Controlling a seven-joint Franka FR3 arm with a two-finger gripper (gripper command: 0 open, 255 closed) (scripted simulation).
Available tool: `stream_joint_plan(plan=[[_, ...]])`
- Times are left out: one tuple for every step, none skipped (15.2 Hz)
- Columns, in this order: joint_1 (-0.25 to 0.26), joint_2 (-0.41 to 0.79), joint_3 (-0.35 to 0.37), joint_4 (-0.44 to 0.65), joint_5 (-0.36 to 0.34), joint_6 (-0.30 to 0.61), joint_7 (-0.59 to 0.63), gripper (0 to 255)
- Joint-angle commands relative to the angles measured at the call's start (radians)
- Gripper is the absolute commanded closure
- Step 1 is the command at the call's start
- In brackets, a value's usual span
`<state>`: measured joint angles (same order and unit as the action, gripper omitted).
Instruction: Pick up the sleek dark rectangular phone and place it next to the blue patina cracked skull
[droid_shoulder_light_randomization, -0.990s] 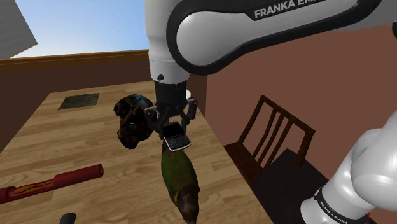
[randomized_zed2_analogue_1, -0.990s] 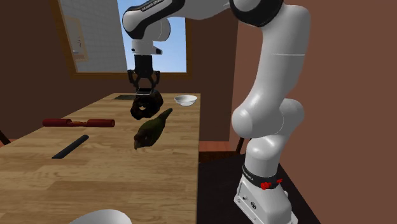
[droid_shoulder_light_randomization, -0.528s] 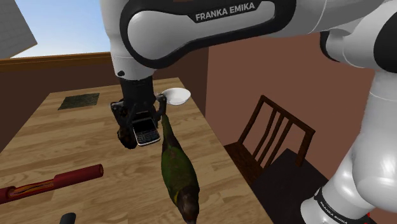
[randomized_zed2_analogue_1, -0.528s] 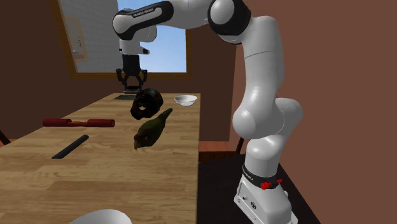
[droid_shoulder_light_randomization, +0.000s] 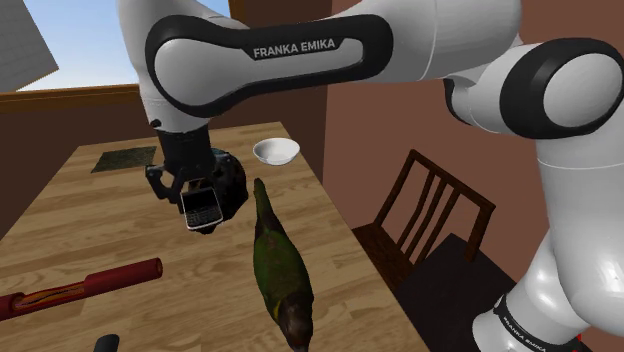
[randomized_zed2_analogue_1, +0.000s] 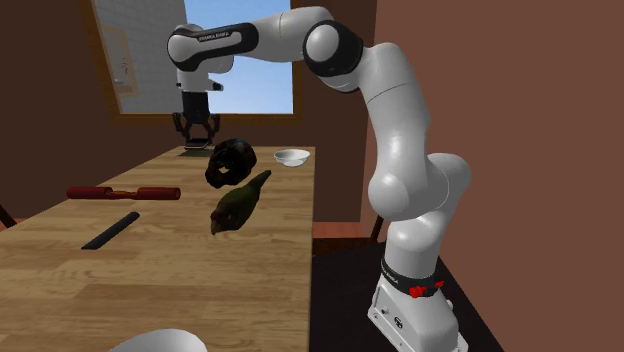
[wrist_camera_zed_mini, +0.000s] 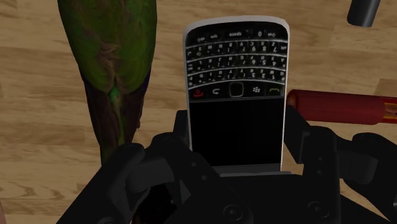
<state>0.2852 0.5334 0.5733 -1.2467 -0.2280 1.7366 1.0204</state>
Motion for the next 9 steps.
stream_joint_plan(plan=[[-0.001, 0.004, -0.001, -0.02, -0.002, 0.023, 0.003, 255], [-0.003, 0.003, -0.002, -0.035, -0.003, 0.037, 0.003, 255], [-0.006, 0.003, -0.002, -0.048, -0.003, 0.05, 0.004, 255], [-0.008, 0.003, -0.003, -0.062, -0.003, 0.064, 0.005, 255], [-0.01, 0.004, -0.003, -0.075, -0.004, 0.077, 0.005, 255], [-0.011, 0.005, -0.004, -0.087, -0.005, 0.09, 0.006, 255], [-0.013, 0.006, -0.005, -0.099, -0.006, 0.103, 0.007, 255], [-0.014, 0.007, -0.005, -0.111, -0.007, 0.115, 0.007, 255], [-0.016, 0.009, -0.006, -0.122, -0.008, 0.128, 0.008, 255]])
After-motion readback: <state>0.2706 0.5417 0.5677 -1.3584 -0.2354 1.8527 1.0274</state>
